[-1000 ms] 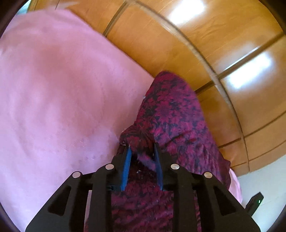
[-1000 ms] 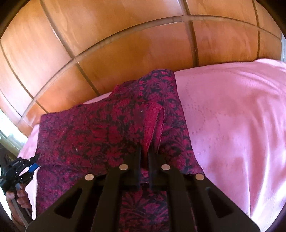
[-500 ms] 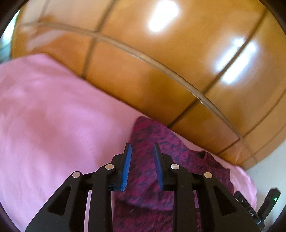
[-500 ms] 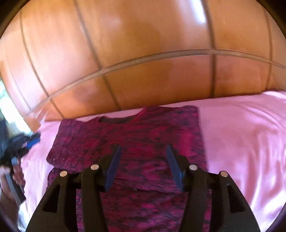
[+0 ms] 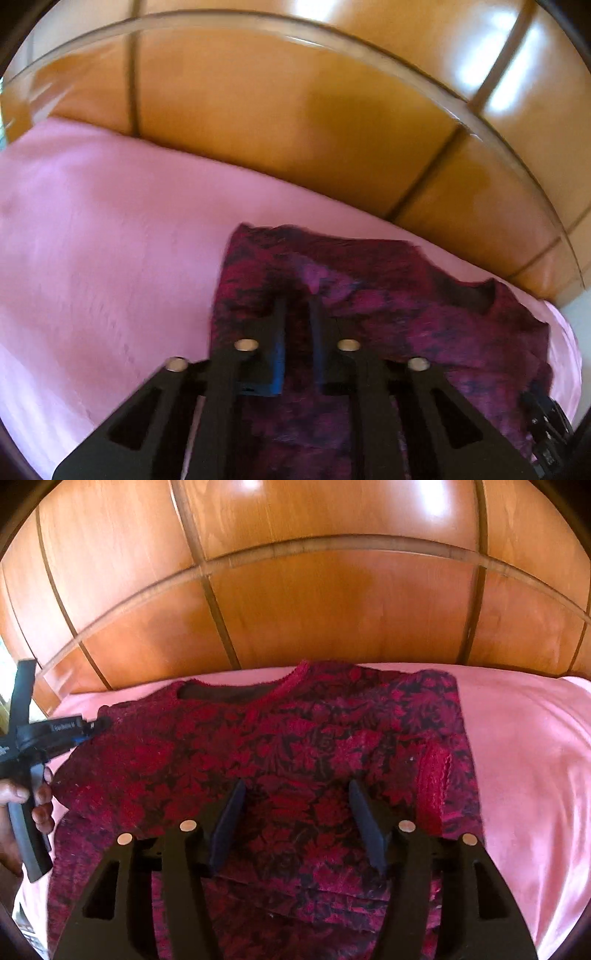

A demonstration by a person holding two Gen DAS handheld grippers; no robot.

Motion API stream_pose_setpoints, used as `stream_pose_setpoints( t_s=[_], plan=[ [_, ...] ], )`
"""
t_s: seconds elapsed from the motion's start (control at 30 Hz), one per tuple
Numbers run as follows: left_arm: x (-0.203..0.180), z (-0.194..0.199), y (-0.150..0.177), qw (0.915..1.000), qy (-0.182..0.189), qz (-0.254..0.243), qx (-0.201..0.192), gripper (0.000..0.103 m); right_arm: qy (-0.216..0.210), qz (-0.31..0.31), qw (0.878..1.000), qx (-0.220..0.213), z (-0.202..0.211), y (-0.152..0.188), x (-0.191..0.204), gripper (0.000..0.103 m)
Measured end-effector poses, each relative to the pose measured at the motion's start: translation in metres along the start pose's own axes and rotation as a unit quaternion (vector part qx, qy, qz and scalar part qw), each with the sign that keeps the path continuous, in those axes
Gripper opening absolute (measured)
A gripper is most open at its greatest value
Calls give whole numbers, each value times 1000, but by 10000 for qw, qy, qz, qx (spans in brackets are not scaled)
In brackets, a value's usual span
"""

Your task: Fold small clothes

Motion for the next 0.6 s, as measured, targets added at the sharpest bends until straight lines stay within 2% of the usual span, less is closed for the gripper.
stream_pose_setpoints(
  t_s=[0.1, 0.27, 0.3, 0.37, 0.4, 0.43, 0.53, 0.6],
  plan=[
    [0, 6, 8, 9997, -167, -86, -171, 10, 149, 140, 9997, -93, -7, 3, 5, 60],
    [-19, 37, 23, 9958, -684, -445, -426, 10, 208, 203, 9993, -237, -9, 9, 6, 60],
    [-23, 47, 29, 9948, -729, -508, -496, 12, 207, 202, 9993, -242, -9, 10, 6, 60],
    [-28, 65, 42, 9941, -675, -557, -641, 32, 207, 198, 9993, -259, -7, 11, 4, 61],
    [-31, 77, 52, 9935, -624, -600, -746, 35, 220, 202, 9992, -272, -5, 11, 5, 61],
    [-33, 86, 59, 9925, -617, -660, -818, 36, 240, 215, 9991, -289, -4, 11, 6, 65],
    [-39, 112, 83, 9893, -619, -829, -1028, 45, 237, 273, 9989, -312, 11, 14, 11, 83],
    [-39, 124, 95, 9878, -557, -931, -1118, 45, 240, 262, 9987, -375, 24, 19, 14, 87]
  ],
)
Point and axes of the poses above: each gripper's, at about its wrist camera, not at the fingertips, and z roughly against the way its jaws point, x to its left, y to its underside, the point moved 1 cm from there along -z, roughly the way its jaws point, and after that the axes turned 7 degrees about x, right-handed, at the moved point
